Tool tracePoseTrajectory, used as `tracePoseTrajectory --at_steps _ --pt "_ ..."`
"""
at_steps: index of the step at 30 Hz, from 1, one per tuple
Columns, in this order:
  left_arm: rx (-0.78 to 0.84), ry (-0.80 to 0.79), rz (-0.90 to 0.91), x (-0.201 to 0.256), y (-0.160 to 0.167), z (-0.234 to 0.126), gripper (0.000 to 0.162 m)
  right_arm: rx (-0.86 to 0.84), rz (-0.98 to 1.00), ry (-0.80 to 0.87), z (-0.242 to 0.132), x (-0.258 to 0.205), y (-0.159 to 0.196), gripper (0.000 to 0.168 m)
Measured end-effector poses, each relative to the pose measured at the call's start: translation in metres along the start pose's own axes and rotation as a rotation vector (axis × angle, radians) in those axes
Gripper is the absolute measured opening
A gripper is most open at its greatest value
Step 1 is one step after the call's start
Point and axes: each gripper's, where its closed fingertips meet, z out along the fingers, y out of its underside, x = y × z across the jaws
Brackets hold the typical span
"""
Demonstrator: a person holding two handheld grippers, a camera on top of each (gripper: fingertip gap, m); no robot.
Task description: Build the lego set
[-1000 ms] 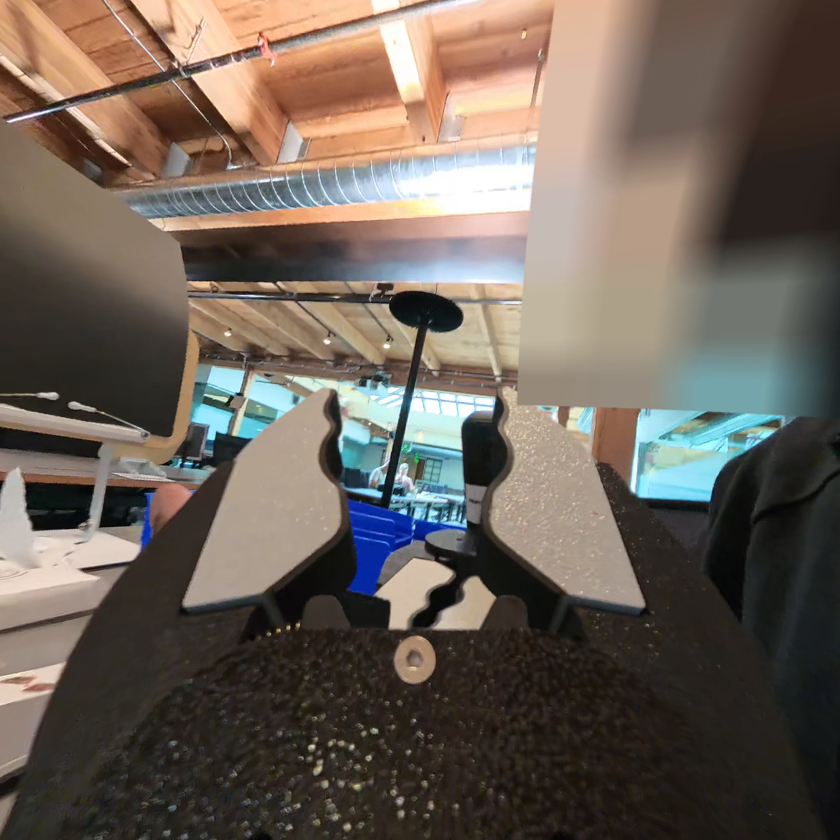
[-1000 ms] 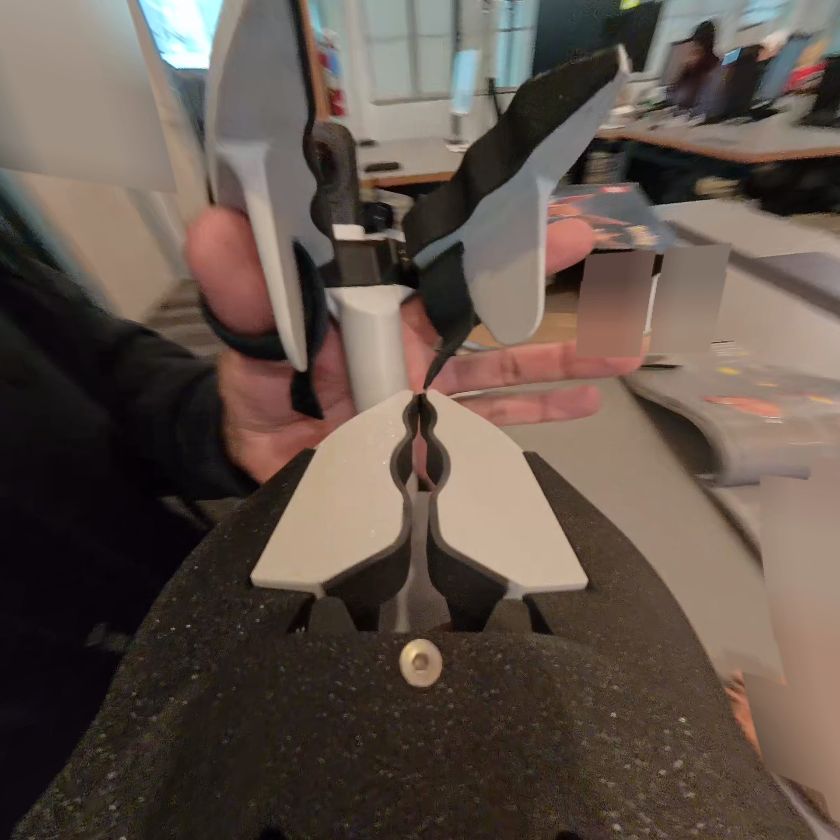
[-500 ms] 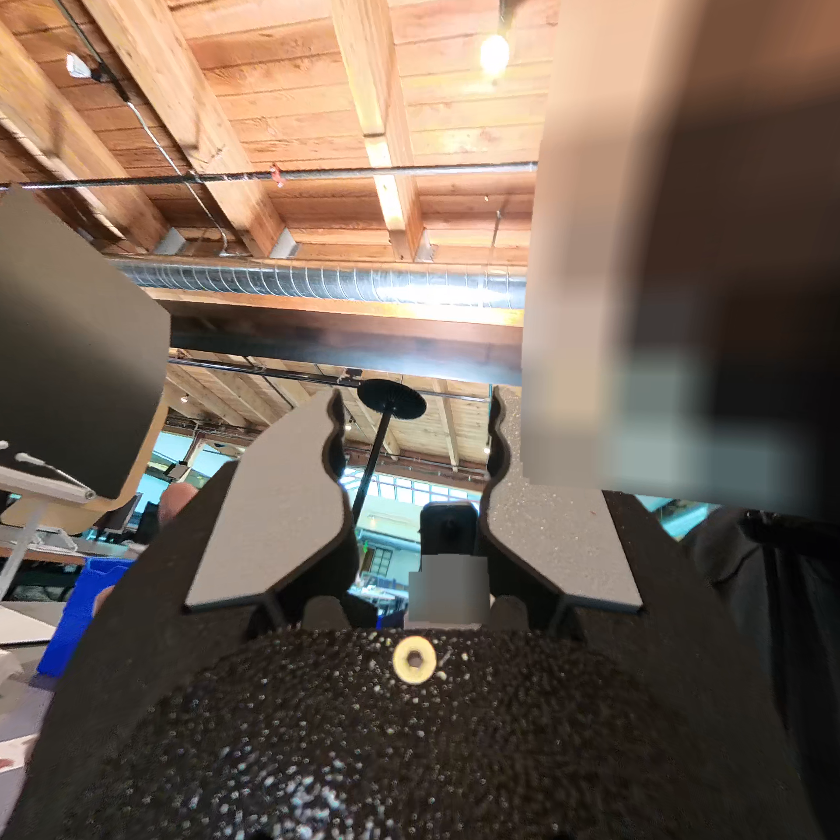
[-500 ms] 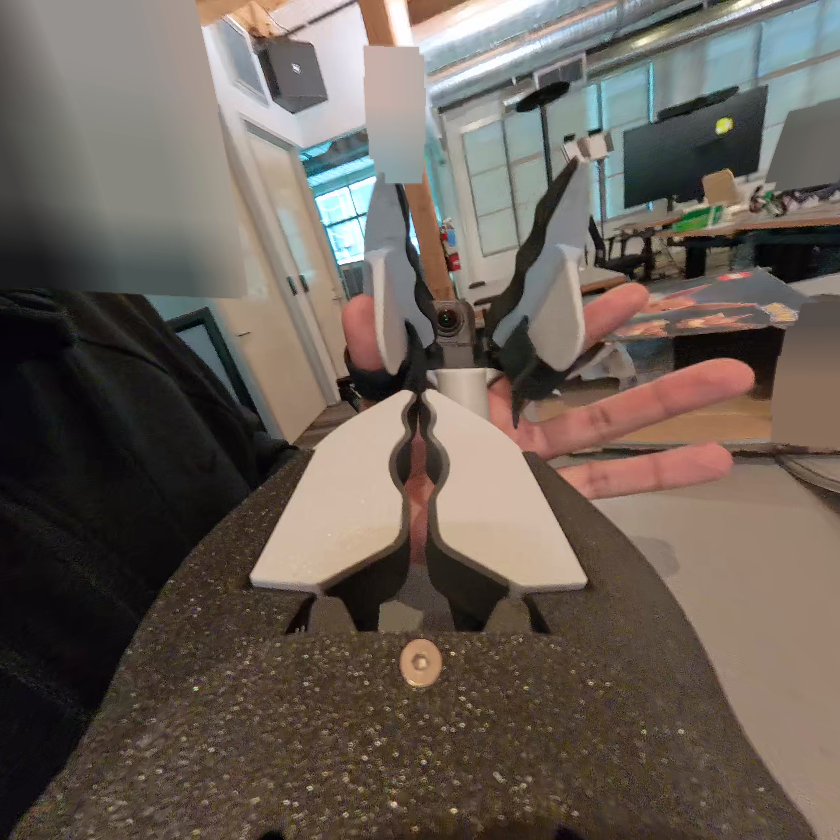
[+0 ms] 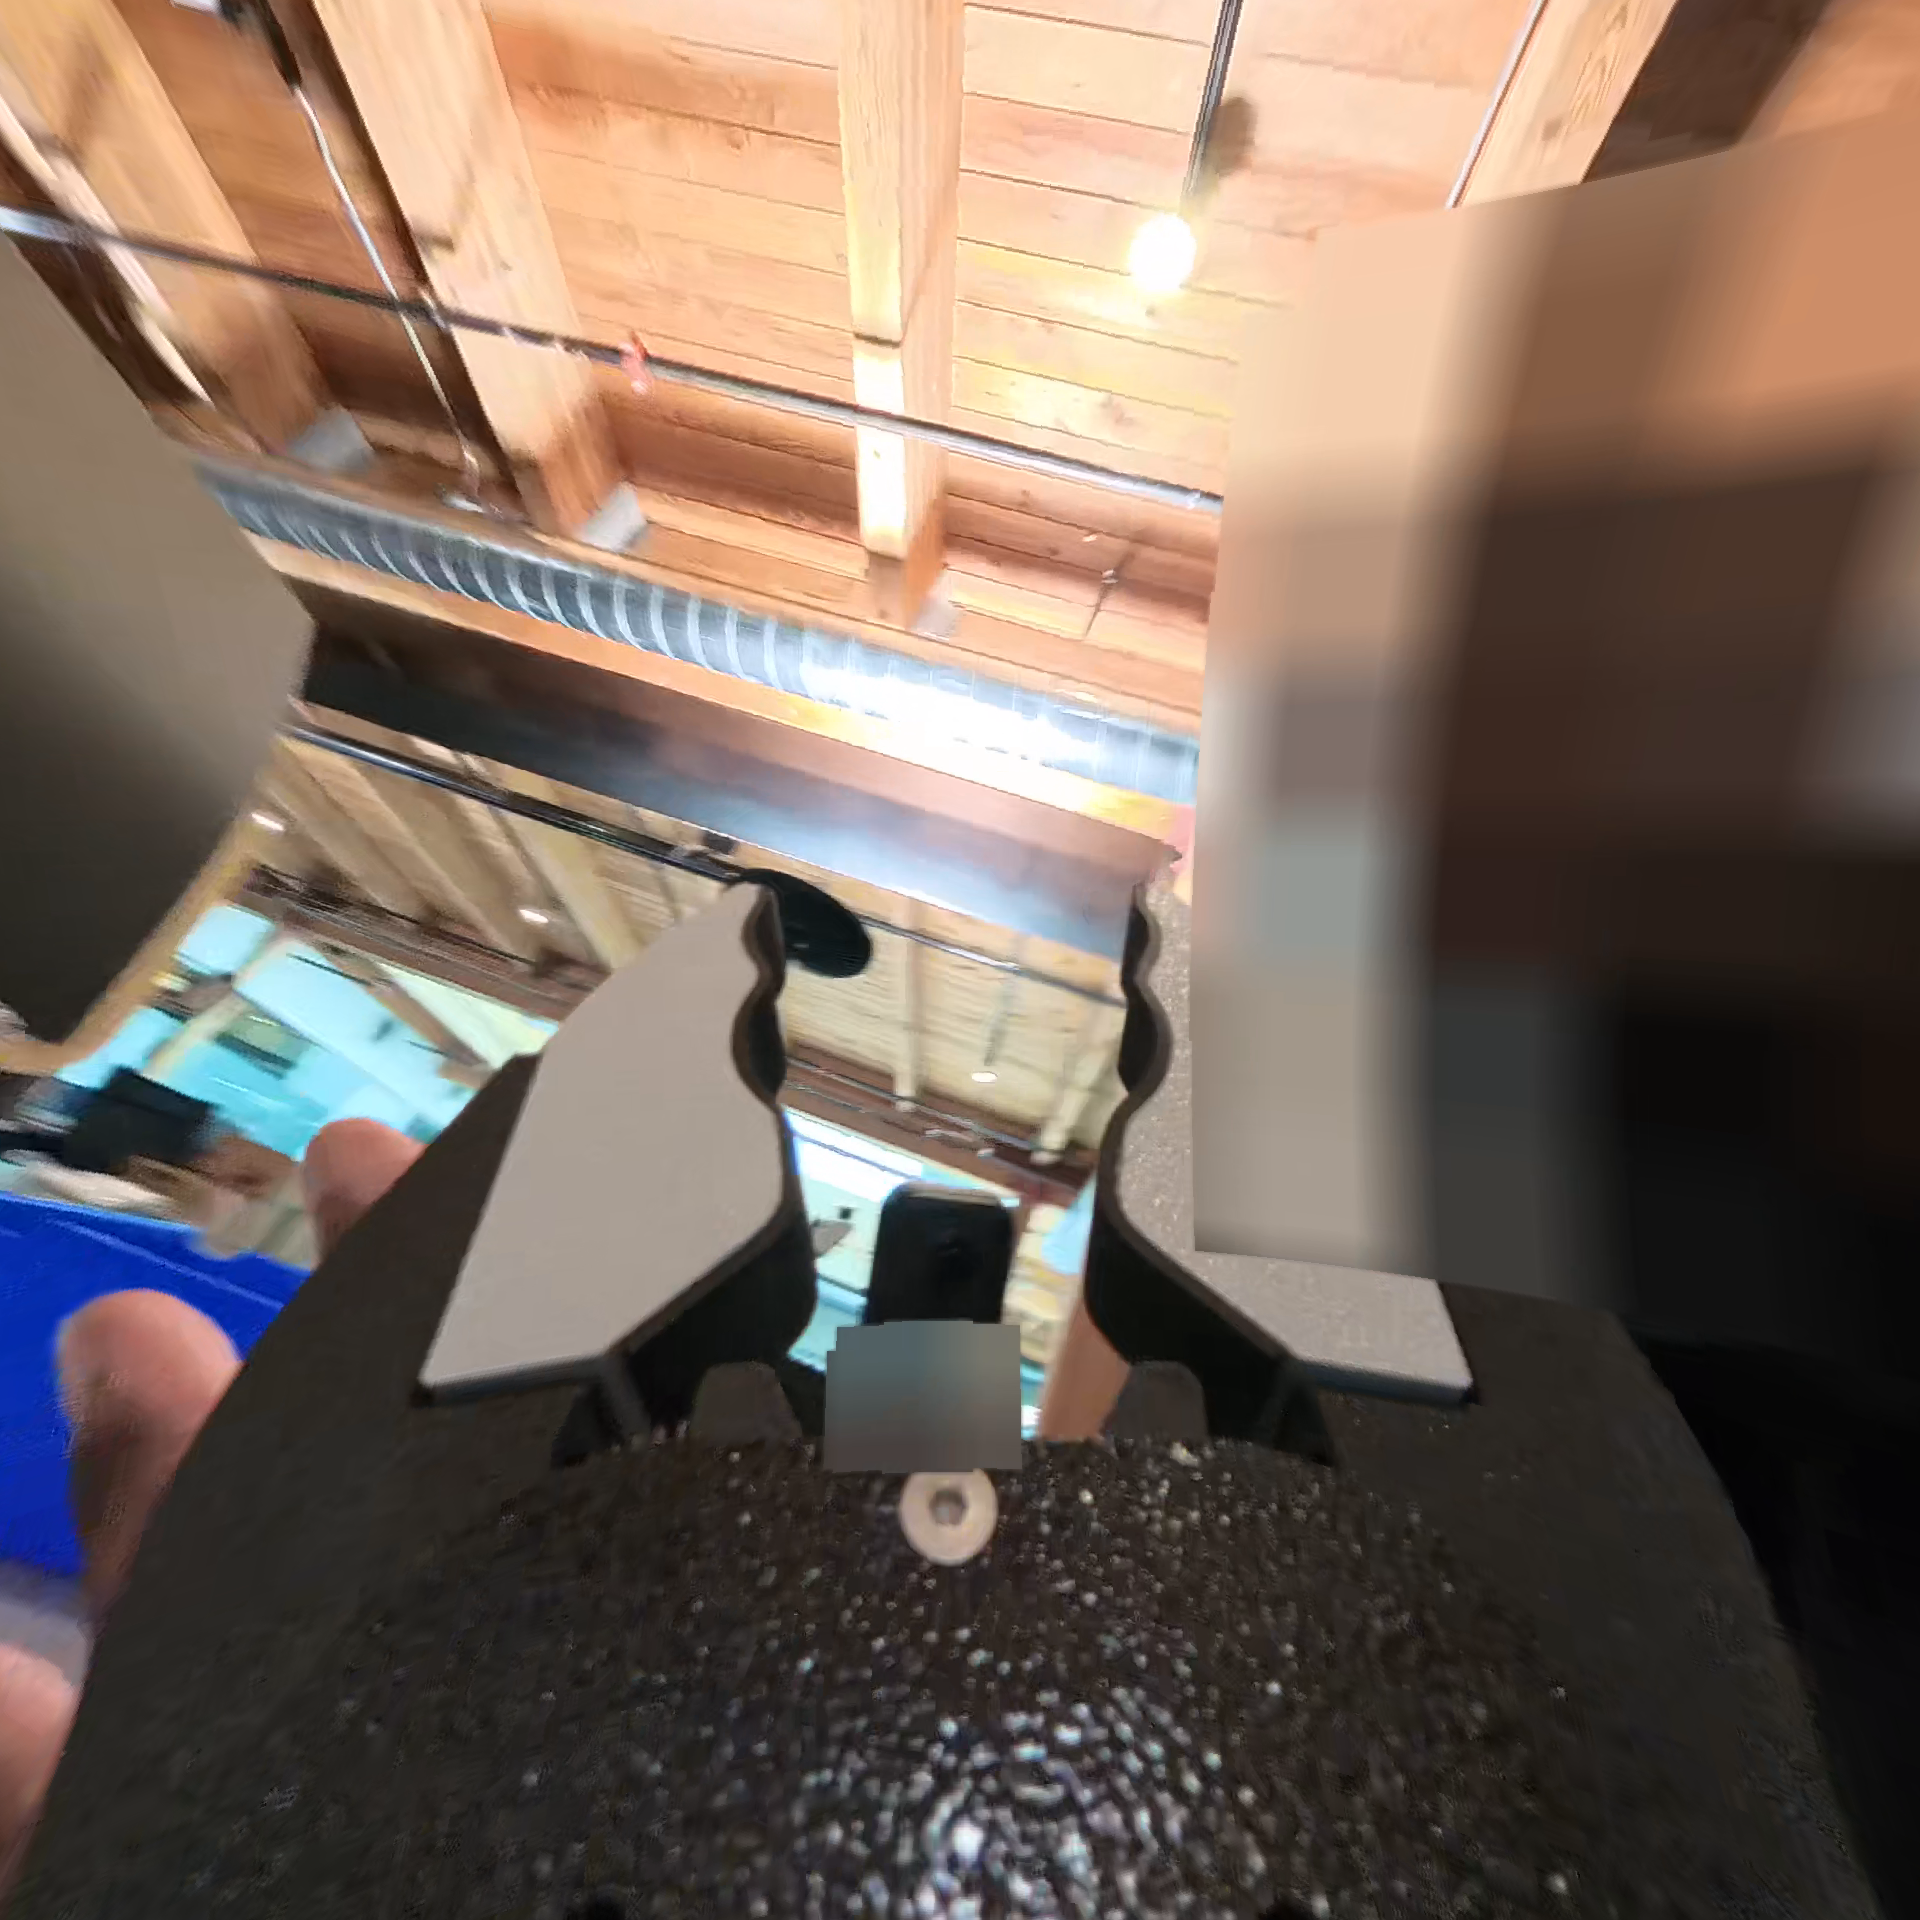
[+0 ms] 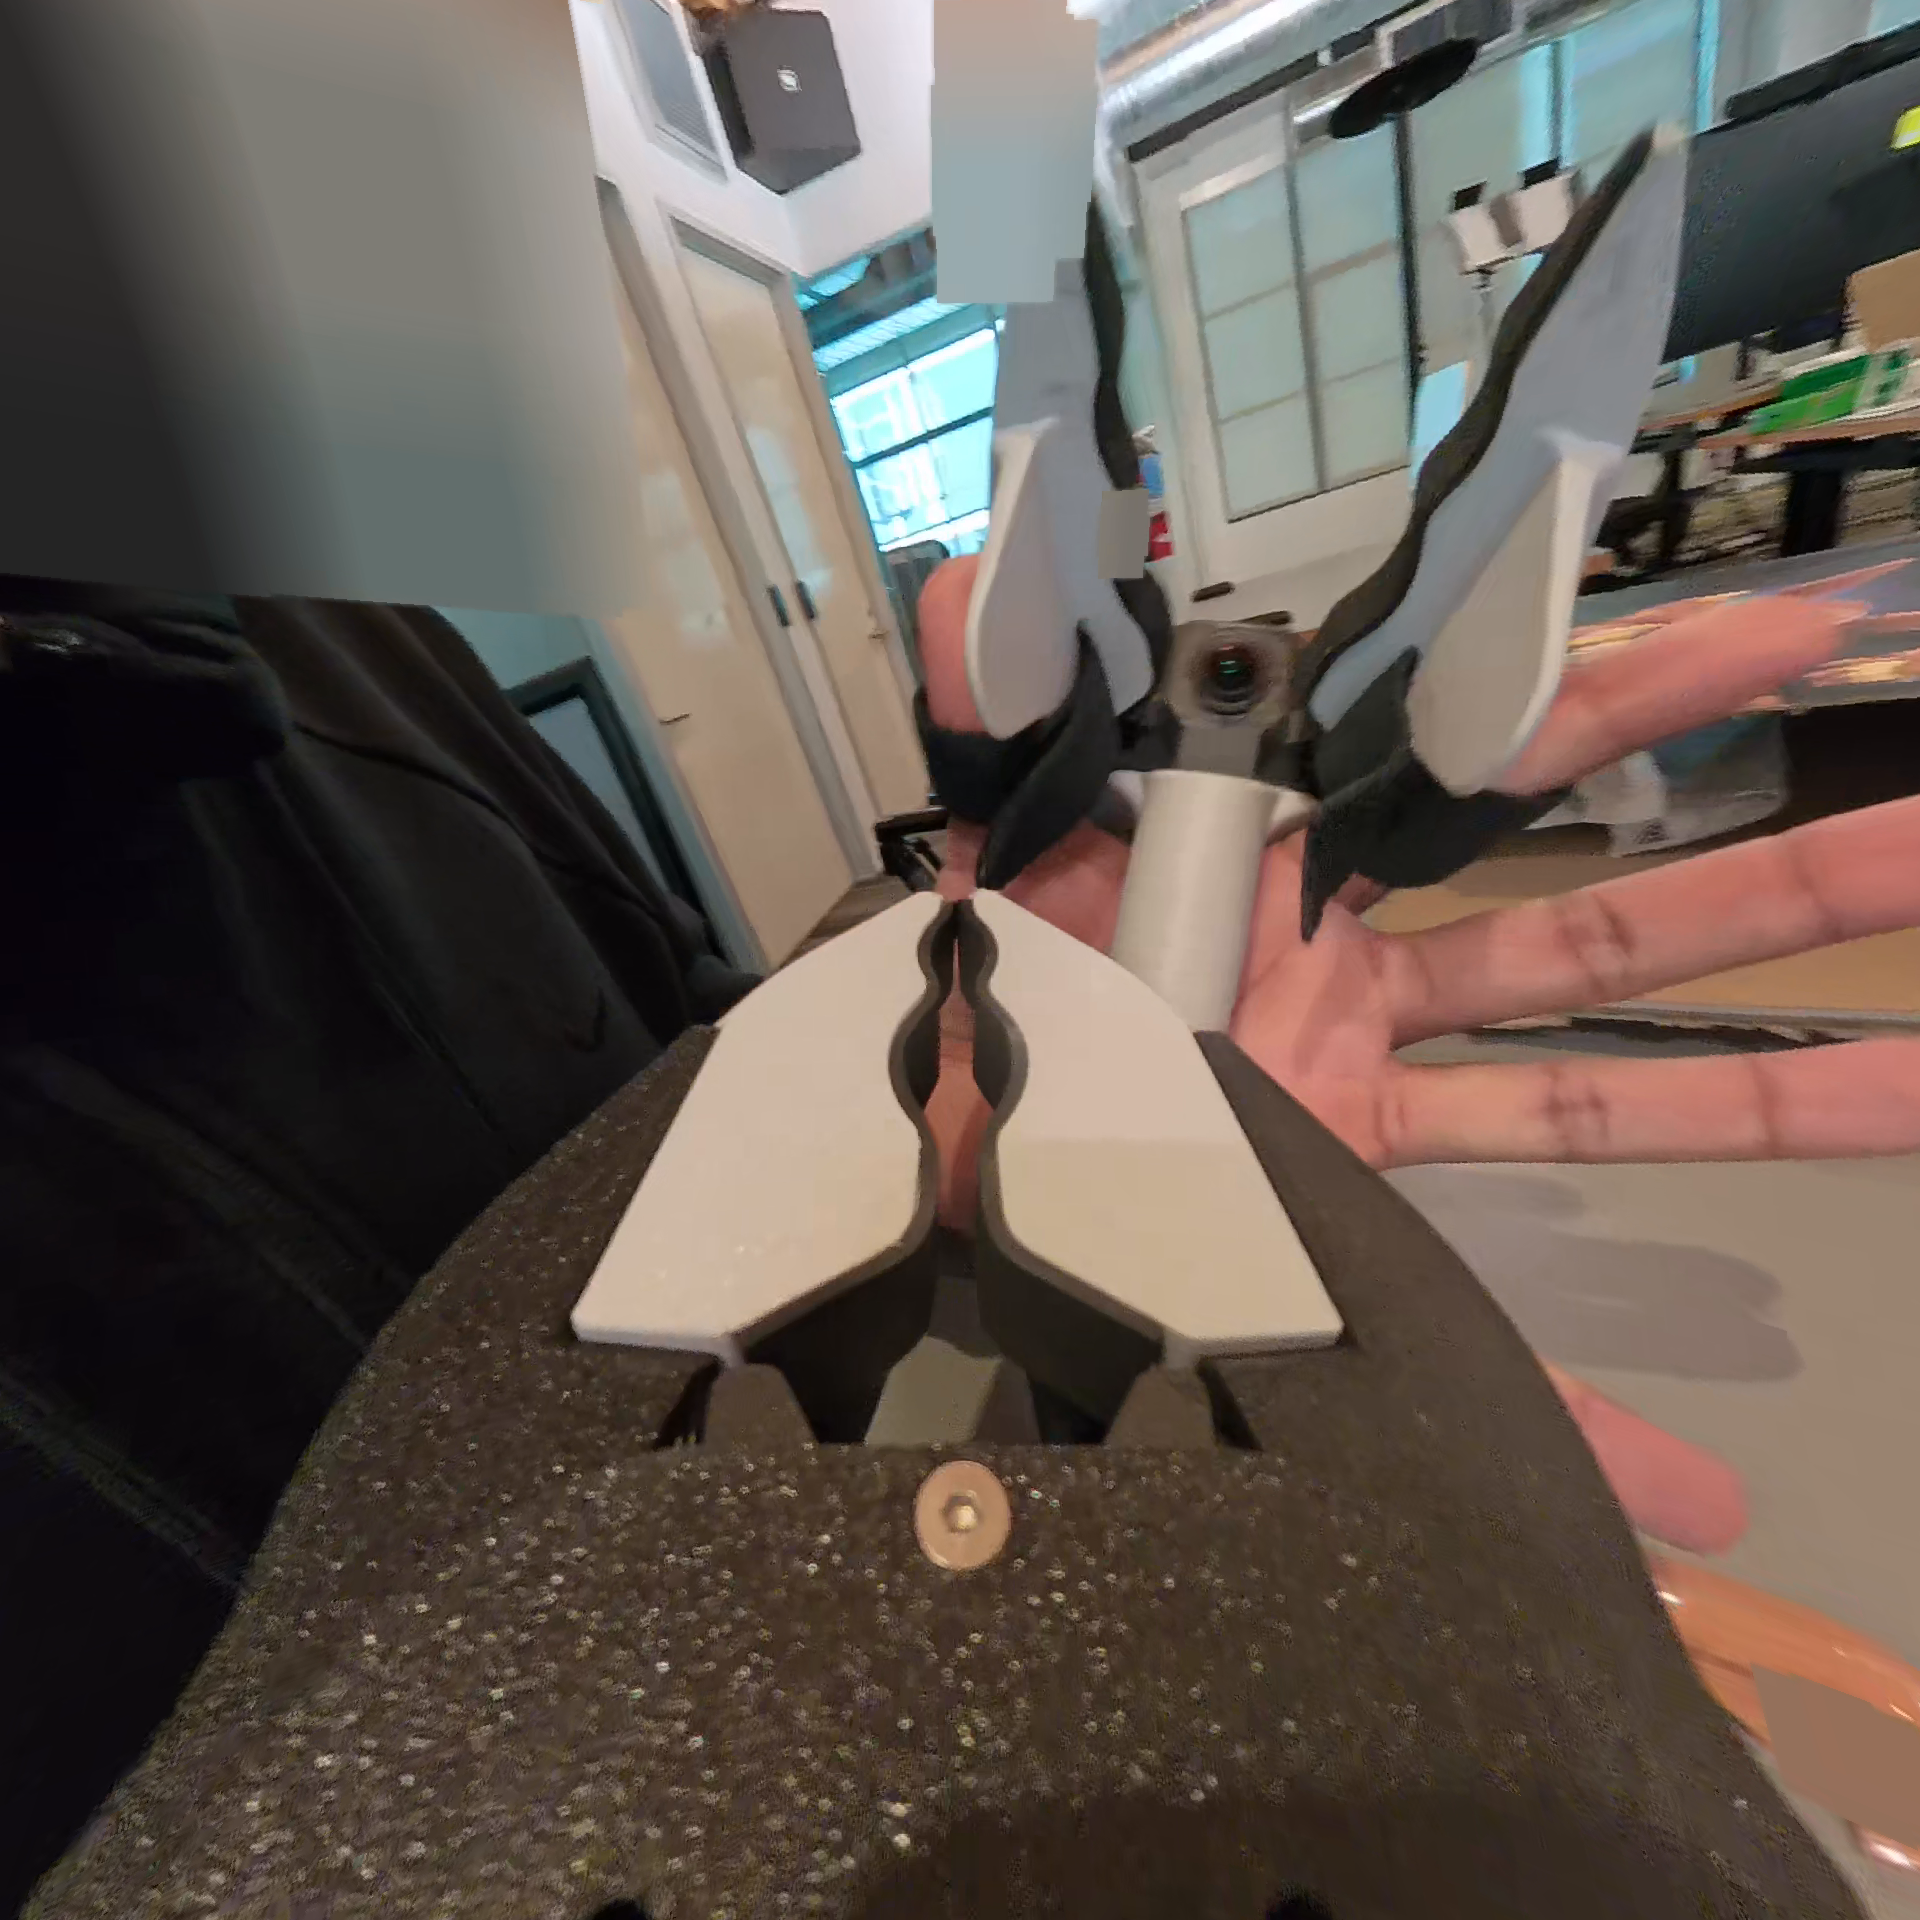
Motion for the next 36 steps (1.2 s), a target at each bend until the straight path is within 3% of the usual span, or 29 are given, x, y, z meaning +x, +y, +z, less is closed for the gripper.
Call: tracePoseTrajectory --at_steps 6,8,13,16,20,24,28,35,36 --pt "0.098 -0.029 -0.145 0.003 -0.018 0.001 0.052 0.048 0.039 -0.115 0.007 -0.023 -0.003 0.0" --pt "0.078 -0.007 -0.154 0.005 -0.017 0.001 0.039 0.092 0.053 -0.119 0.005 -0.021 -0.006 0.0" --pt "0.154 -0.066 0.136 0.001 -0.051 -0.023 0.0 0.414 -0.072 0.144 -0.037 0.015 -0.058 0.0" --pt "-0.109 -0.183 0.194 -0.017 -0.012 -0.027 0.0 0.689 -0.12 0.204 -0.077 0.013 -0.094 0.0" --pt "-0.562 -0.094 0.208 -0.011 0.076 -0.034 0.0 0.935 -0.021 0.11 -0.096 0.008 -0.111 0.0" --pt "-0.701 0.056 0.268 0.011 0.1 -0.034 0.0 1.101 0.065 0.025 -0.109 0.011 -0.116 0.0" --pt "-0.858 0.057 0.307 0.002 0.114 -0.044 0.0 1.11 0.074 -0.039 -0.11 0.005 -0.119 0.0" --pt "-1.101 0.269 0.278 0.02 0.135 -0.064 0.0 1.083 0.048 -0.122 -0.099 -0.01 -0.121 0.0" --pt "-1.142 0.274 0.303 0.019 0.138 -0.067 0.01 1.076 0.05 -0.131 -0.098 -0.012 -0.122 0.0"
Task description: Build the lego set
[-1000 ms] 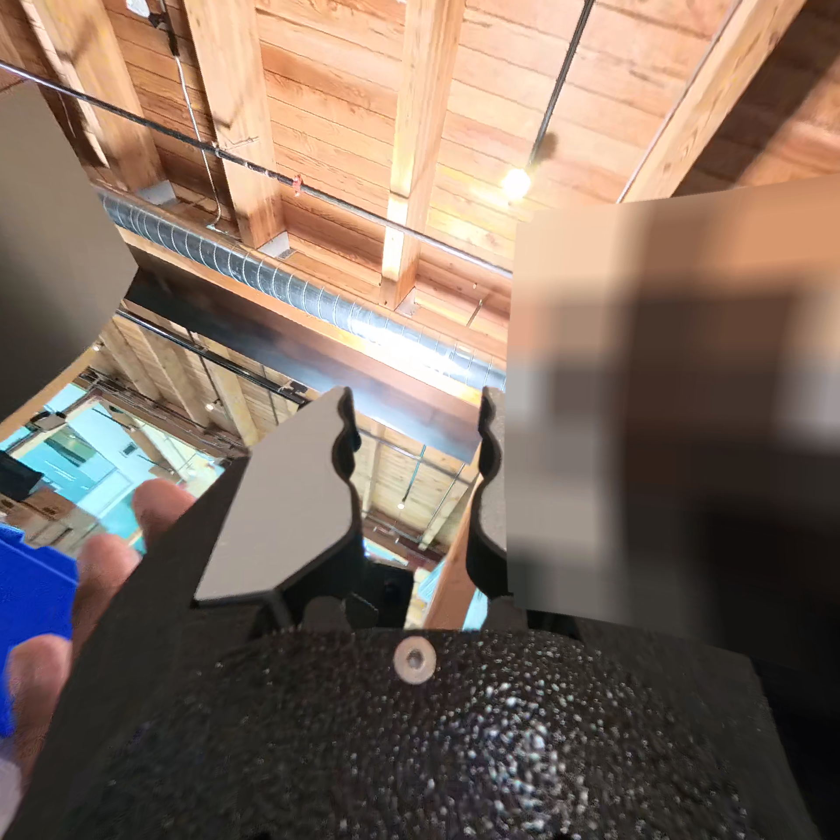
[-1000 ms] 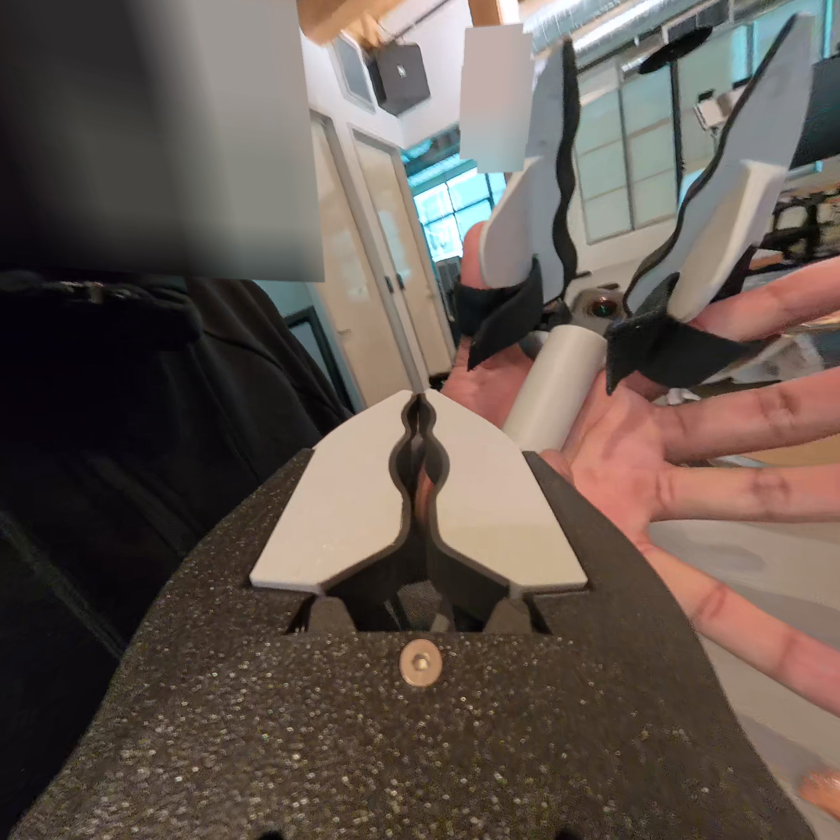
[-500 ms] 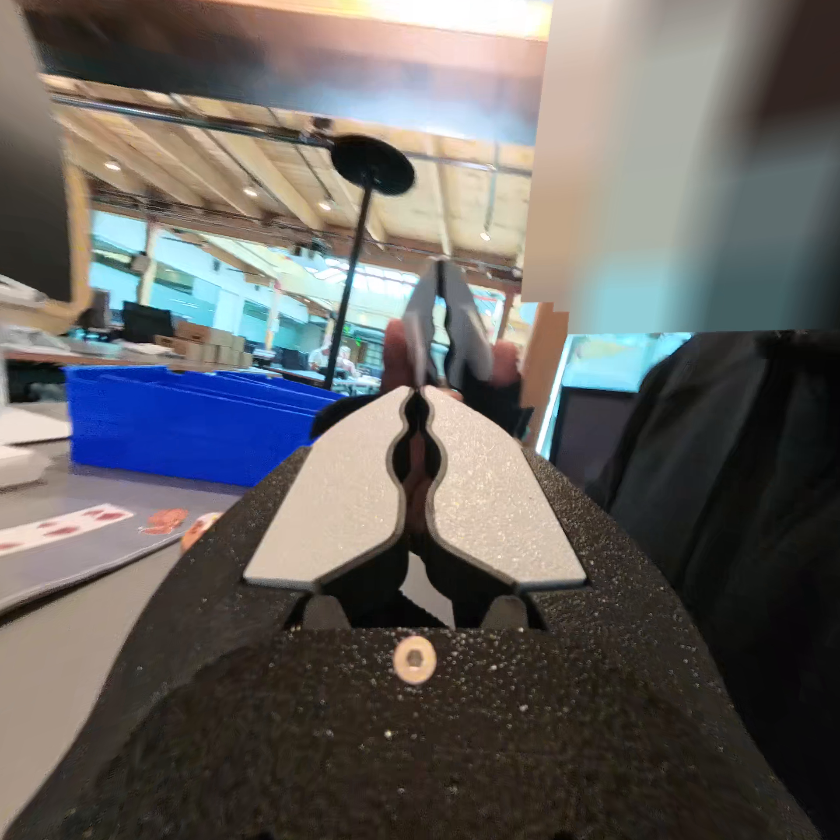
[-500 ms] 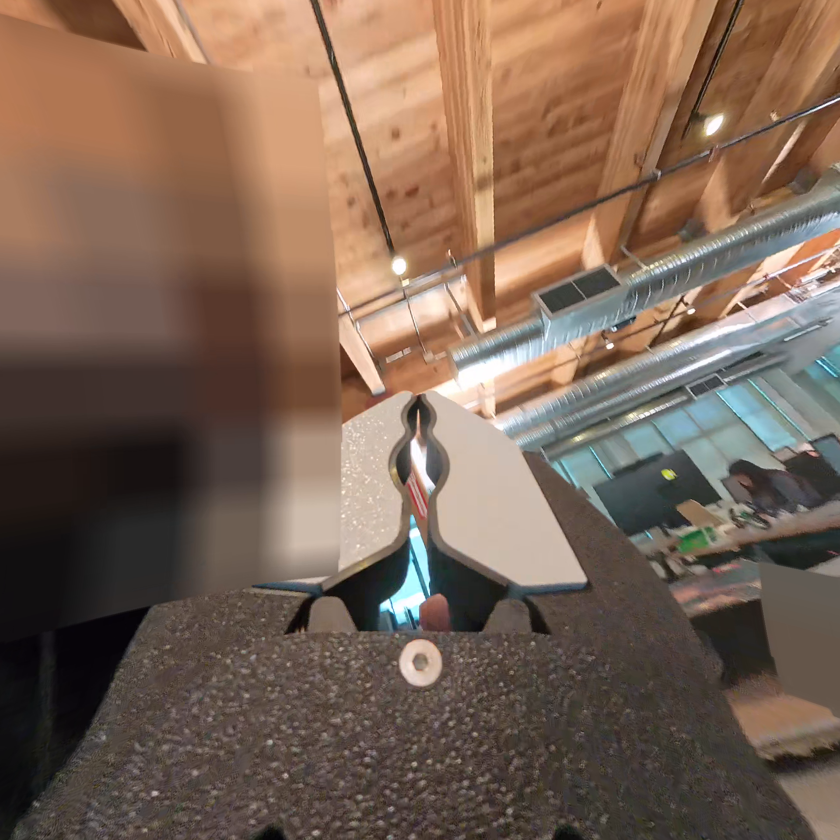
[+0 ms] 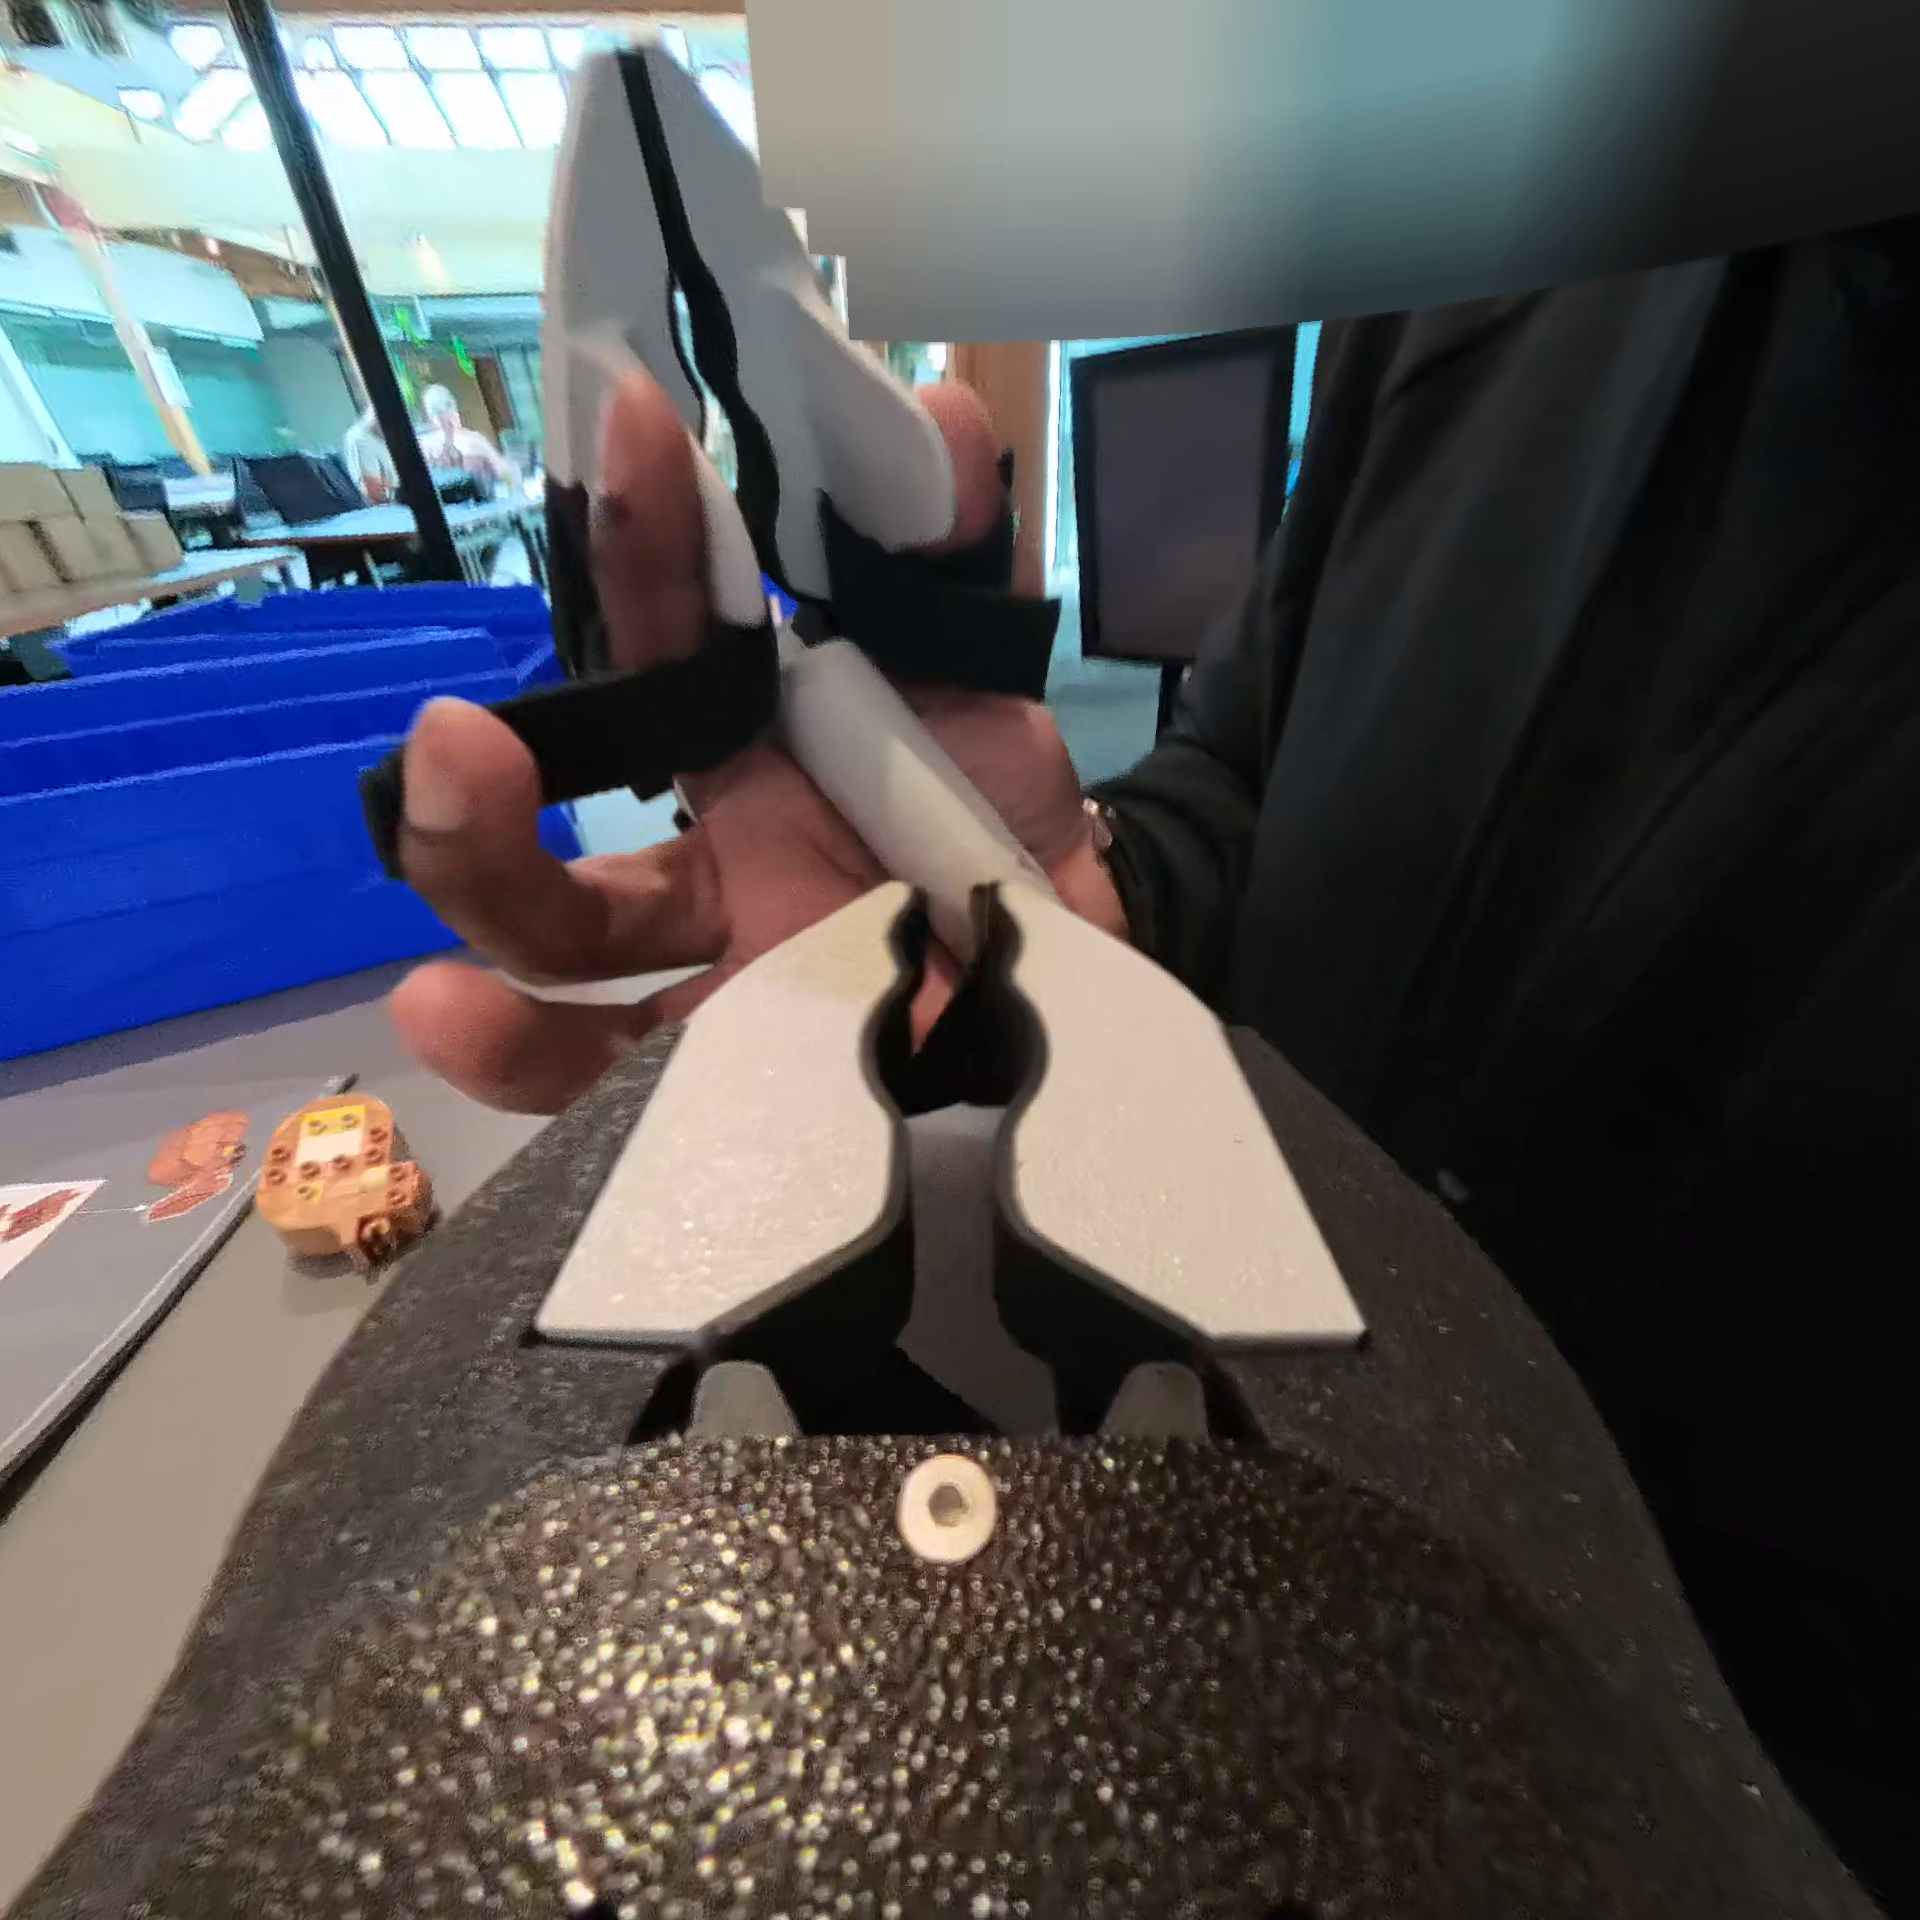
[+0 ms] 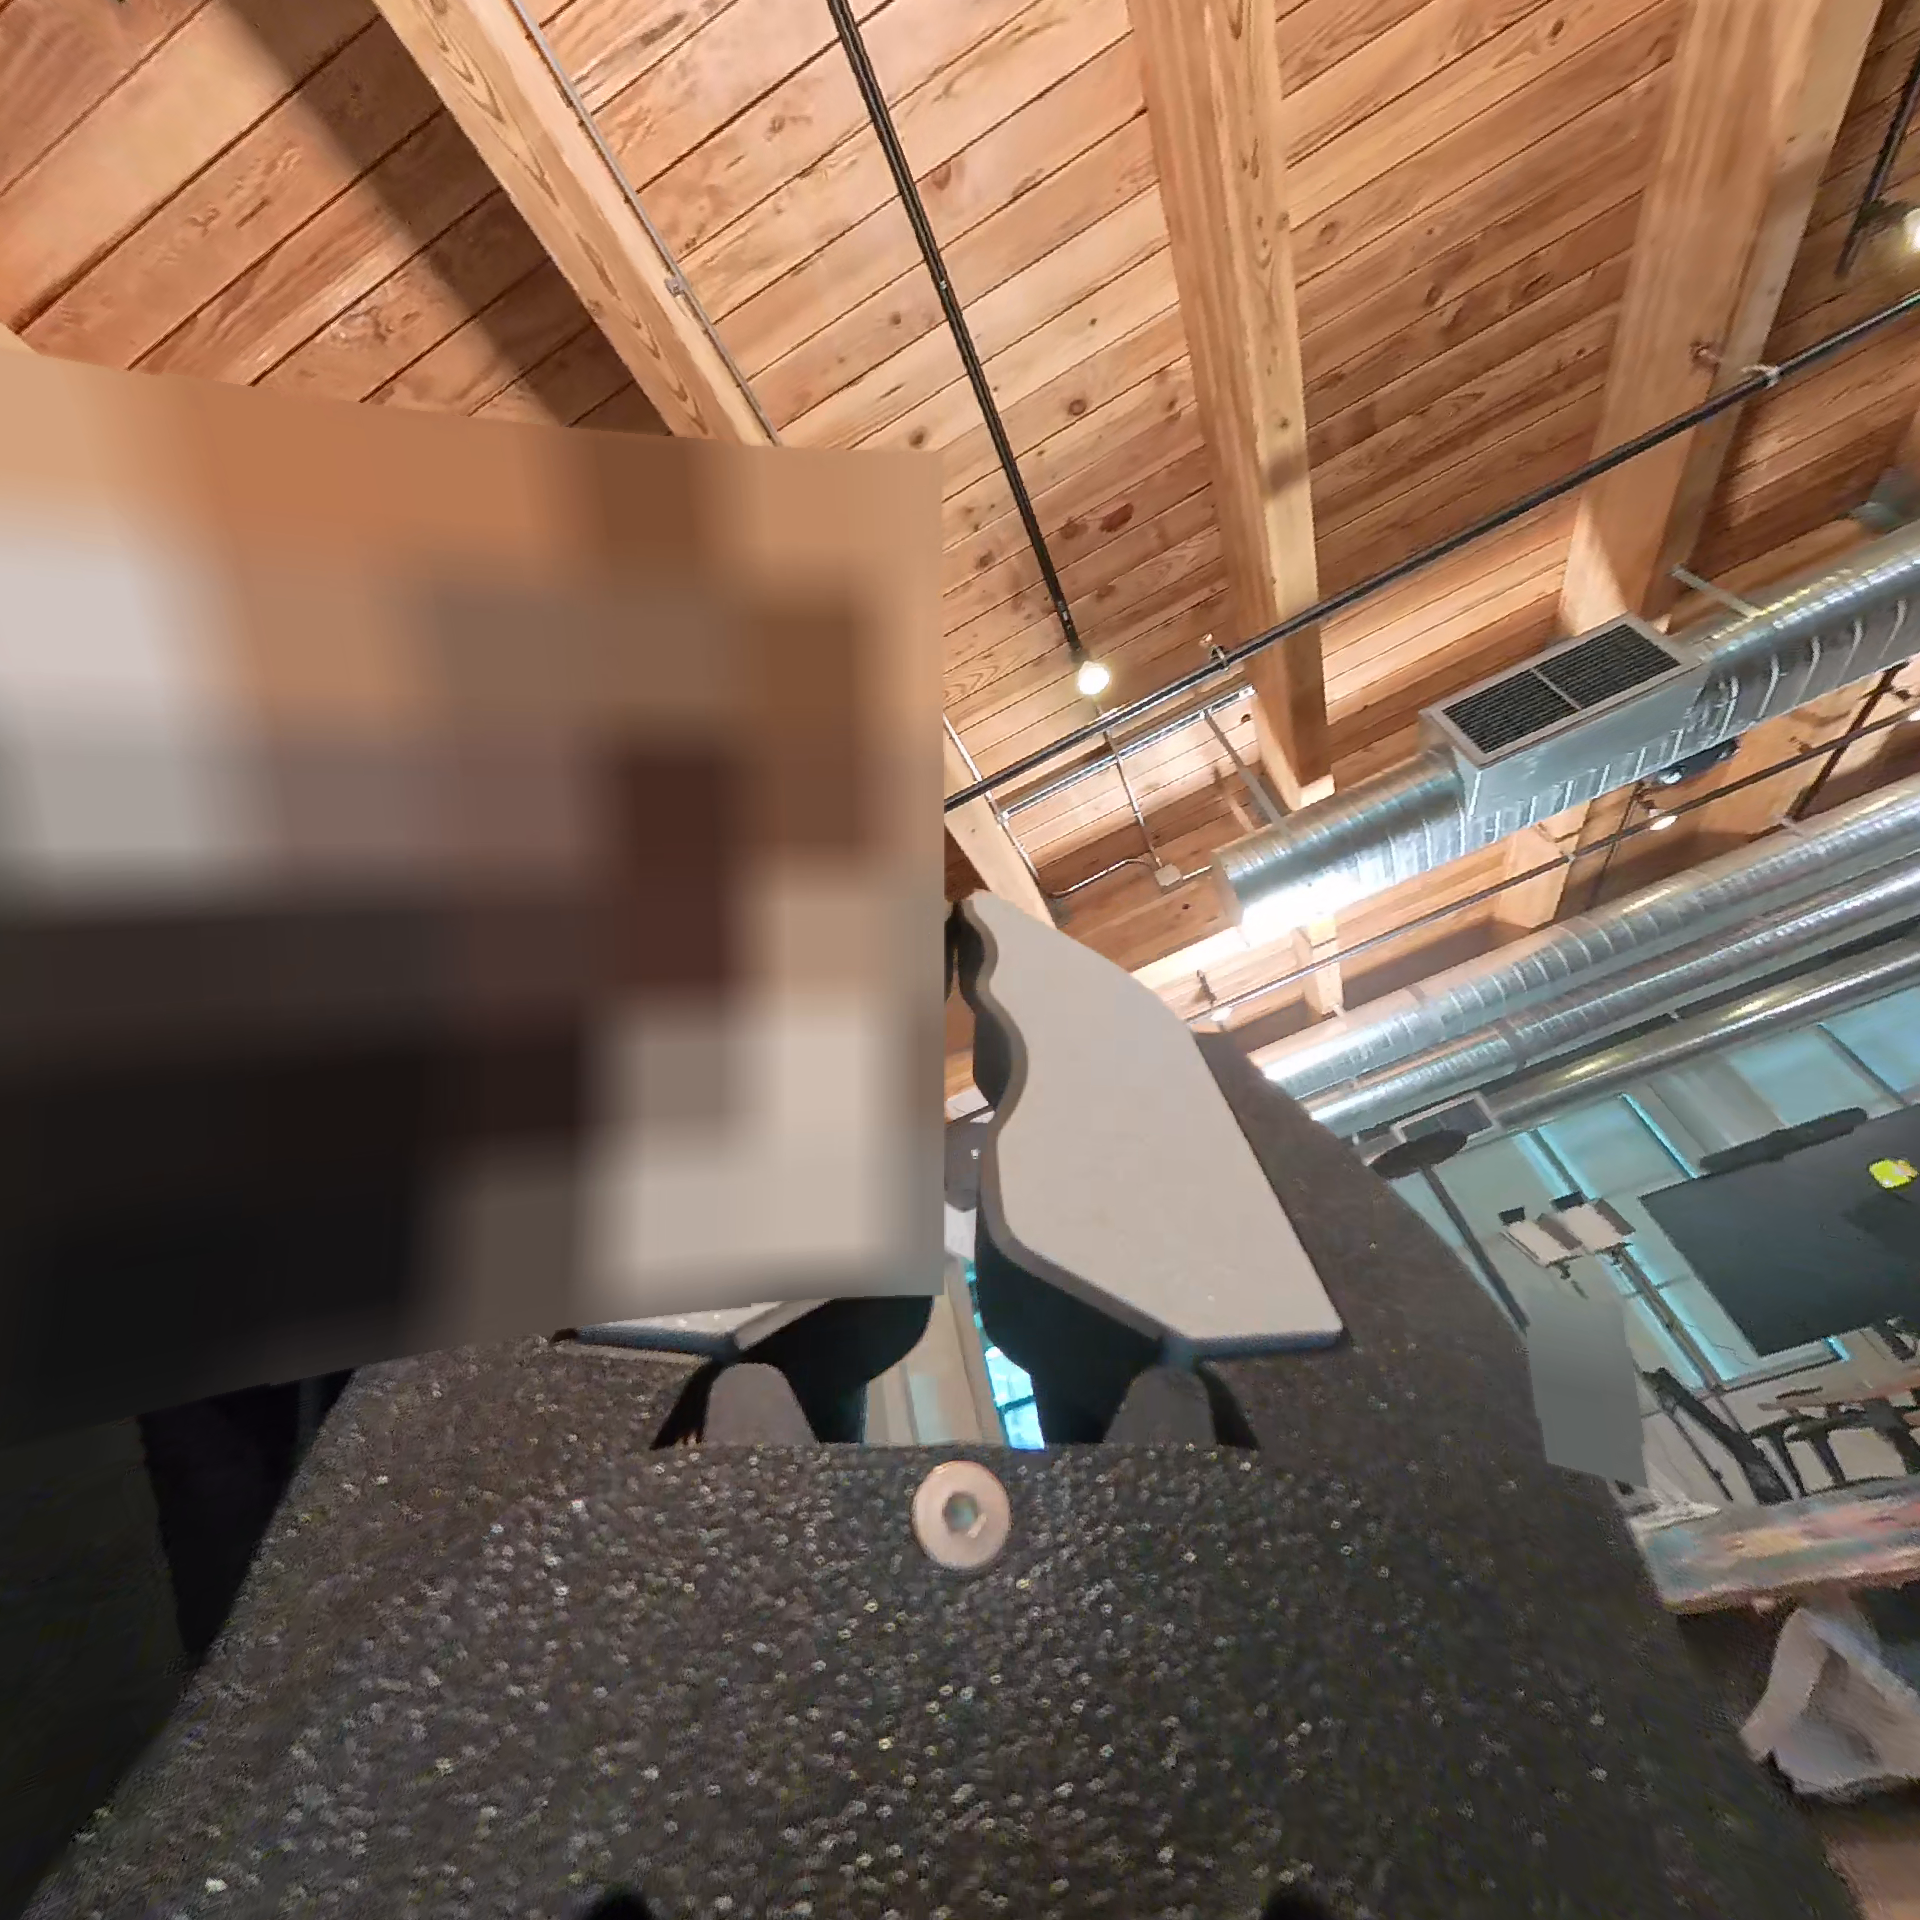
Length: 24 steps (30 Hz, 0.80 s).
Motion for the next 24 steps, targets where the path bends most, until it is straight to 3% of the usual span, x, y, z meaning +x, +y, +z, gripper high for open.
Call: tracePoseTrajectory --at_steps 4,7,11,14,20,24 --pt "-0.11 0.06 0.105 0.011 0.007 -0.001 0.025 -0.045 0.018 -0.031 0.001 -0.005 0.006 0.0" --pt "-0.269 0.114 0.185 0.019 0.028 0.001 0.027 -0.048 0.044 -0.065 0.001 -0.012 0.006 0.0" --pt "-0.327 0.151 0.245 0.025 0.036 0.006 0.02 -0.138 0.067 -0.065 -0.003 -0.013 0.019 0.0" --pt "-0.279 0.15 0.179 0.027 0.037 0.009 0.018 -0.176 0.018 -0.054 -0.004 -0.018 0.019 0.0" --pt "-0.057 0.264 -0.025 0.05 0.023 0.022 0.014 -0.206 0.144 -0.04 0.004 -0.035 0.021 0.0" --pt "-0.069 0.177 -0.011 0.04 0.027 0.031 0.017 -0.209 0.051 -0.031 -0.002 -0.038 0.01 0.0"
